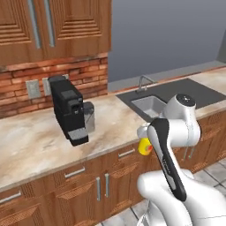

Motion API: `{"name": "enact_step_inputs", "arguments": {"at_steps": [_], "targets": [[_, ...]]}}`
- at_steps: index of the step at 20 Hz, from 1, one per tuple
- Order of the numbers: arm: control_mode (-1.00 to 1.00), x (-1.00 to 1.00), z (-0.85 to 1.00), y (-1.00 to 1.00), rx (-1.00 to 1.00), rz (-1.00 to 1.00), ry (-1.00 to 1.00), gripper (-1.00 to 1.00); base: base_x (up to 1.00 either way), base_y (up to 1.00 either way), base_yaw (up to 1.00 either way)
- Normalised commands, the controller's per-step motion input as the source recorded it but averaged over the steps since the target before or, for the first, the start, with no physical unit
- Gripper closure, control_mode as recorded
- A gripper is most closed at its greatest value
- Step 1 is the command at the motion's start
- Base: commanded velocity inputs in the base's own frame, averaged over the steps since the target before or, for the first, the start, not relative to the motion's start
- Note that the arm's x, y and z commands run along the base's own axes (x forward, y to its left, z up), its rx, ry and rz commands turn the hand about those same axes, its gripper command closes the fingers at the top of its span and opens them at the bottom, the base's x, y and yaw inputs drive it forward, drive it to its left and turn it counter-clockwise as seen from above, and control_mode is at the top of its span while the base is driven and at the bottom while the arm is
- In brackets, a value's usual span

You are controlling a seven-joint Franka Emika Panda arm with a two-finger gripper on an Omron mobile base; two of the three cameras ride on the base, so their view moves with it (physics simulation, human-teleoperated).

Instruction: Pick the cup and bowl from the counter and place them on the counter next to the sink.

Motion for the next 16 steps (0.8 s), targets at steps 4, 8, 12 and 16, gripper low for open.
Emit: {"name": "enact_step_inputs", "arguments": {"at_steps": [4,8,12,16], "targets": [[1.0,0.0,0.0,0.0,0.0,0.0,0.0,1.0,0.51,-0.57,0.26],[1.0,0.0,0.0,0.0,0.0,0.0,0.0,1.0,0.57,-0.3,0.42],[1.0,0.0,0.0,0.0,0.0,0.0,0.0,1.0,0.41,-0.09,0.34],[1.0,0.0,0.0,0.0,0.0,0.0,0.0,1.0,0.43,-0.3,0.26]]}}
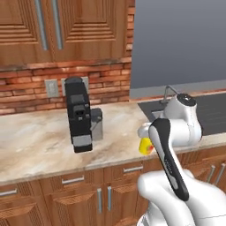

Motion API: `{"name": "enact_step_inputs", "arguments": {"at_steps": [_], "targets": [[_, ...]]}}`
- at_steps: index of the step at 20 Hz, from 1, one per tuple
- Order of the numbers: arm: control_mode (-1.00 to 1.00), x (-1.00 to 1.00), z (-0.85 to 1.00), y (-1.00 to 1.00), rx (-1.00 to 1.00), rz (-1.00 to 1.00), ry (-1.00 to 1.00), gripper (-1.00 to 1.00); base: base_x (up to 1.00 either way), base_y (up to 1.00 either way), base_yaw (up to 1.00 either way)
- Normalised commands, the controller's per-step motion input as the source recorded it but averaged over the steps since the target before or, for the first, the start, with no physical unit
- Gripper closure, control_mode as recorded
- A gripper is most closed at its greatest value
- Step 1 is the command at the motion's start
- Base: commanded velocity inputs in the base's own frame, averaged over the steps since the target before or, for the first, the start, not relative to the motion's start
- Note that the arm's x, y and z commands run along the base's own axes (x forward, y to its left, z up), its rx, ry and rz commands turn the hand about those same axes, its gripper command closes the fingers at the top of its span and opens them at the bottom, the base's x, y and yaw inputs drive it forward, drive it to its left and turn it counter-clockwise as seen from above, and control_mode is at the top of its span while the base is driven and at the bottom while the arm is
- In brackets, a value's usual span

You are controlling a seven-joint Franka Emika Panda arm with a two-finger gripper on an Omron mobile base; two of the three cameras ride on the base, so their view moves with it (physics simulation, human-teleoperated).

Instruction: Pick the cup and bowl from the counter and place them on the counter next to the sink.

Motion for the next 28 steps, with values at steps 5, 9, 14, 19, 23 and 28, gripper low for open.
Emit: {"name": "enact_step_inputs", "arguments": {"at_steps": [5,9,14,19,23,28], "targets": [[1.0,0.0,0.0,0.0,0.0,0.0,0.0,1.0,0.47,-0.53,0.05],[1.0,0.0,0.0,0.0,0.0,0.0,0.0,1.0,0.69,-0.29,0.01],[1.0,0.0,0.0,0.0,0.0,0.0,0.0,1.0,0.81,-0.06,0.0],[1.0,0.0,0.0,0.0,0.0,0.0,0.0,1.0,0.07,0.0,0.0],[1.0,0.0,0.0,0.0,0.0,0.0,0.0,1.0,0.0,0.0,0.0],[1.0,0.0,0.0,0.0,0.0,0.0,0.0,1.0,0.0,0.0,0.0]]}}
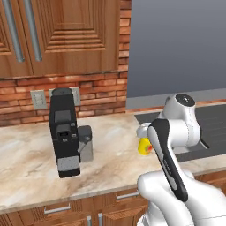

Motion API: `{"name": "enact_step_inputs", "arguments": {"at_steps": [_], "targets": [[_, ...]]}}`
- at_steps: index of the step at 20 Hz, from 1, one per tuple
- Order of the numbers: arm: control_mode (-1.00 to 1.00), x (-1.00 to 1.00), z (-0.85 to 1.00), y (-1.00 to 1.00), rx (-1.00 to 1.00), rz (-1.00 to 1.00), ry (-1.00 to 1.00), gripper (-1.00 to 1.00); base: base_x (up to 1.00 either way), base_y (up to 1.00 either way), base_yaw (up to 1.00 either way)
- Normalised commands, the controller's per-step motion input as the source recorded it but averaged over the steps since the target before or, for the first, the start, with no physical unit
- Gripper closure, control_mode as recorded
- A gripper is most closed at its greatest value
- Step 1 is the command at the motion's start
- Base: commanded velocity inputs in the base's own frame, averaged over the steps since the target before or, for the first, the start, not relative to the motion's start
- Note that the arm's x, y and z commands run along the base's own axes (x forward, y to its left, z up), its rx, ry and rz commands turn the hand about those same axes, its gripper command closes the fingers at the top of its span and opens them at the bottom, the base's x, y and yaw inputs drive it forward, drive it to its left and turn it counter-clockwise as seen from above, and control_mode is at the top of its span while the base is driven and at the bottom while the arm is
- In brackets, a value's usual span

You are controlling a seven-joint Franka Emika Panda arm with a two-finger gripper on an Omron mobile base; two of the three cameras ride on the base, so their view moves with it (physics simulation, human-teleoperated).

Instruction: Pick the cup and bowl from the counter and place them on the counter next to the sink.

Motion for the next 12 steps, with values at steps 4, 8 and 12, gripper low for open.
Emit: {"name": "enact_step_inputs", "arguments": {"at_steps": [4,8,12], "targets": [[-1.0,0.04,-0.05,0.0,0.0,0.0,0.0,1.0,0.0,0.0,0.0],[-1.0,0.8,0.0,0.16,0.0,0.0,0.0,1.0,0.0,0.0,0.0],[-1.0,1.0,0.0,0.04,0.0,0.0,0.03,1.0,0.0,0.0,0.0]]}}
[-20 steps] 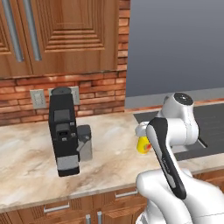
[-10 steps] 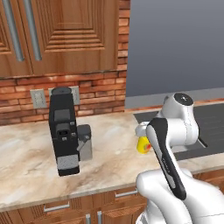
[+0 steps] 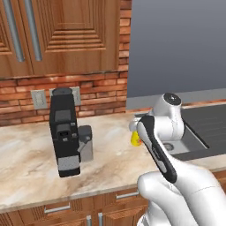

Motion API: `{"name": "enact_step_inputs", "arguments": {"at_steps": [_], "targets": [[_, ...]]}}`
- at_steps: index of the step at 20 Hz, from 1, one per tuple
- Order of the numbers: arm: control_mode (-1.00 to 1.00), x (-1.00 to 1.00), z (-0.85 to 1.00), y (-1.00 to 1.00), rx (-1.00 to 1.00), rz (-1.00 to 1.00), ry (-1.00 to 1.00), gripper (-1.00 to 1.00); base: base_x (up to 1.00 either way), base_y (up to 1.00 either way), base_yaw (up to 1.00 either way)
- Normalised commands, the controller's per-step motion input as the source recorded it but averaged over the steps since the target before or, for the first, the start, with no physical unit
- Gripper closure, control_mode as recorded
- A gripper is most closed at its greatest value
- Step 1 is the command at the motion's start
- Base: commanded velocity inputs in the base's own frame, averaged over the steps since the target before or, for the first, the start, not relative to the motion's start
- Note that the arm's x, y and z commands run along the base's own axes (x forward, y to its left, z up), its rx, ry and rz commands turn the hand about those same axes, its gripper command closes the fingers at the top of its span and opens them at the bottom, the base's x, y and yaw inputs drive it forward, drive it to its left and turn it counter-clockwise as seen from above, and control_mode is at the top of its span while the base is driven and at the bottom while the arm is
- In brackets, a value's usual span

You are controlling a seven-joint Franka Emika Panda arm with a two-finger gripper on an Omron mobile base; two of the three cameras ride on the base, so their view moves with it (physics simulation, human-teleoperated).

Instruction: Pick the cup and bowl from the counter and place them on the counter next to the sink.

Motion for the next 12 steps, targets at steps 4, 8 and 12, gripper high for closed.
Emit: {"name": "enact_step_inputs", "arguments": {"at_steps": [4,8,12], "targets": [[-1.0,1.0,0.0,0.0,0.0,0.0,0.02,1.0,0.0,0.0,0.0],[-1.0,0.77,0.0,0.0,0.0,0.0,0.05,1.0,0.0,0.0,0.0],[-1.0,0.72,0.0,0.0,-0.04,0.0,0.12,1.0,0.0,0.0,0.0]]}}
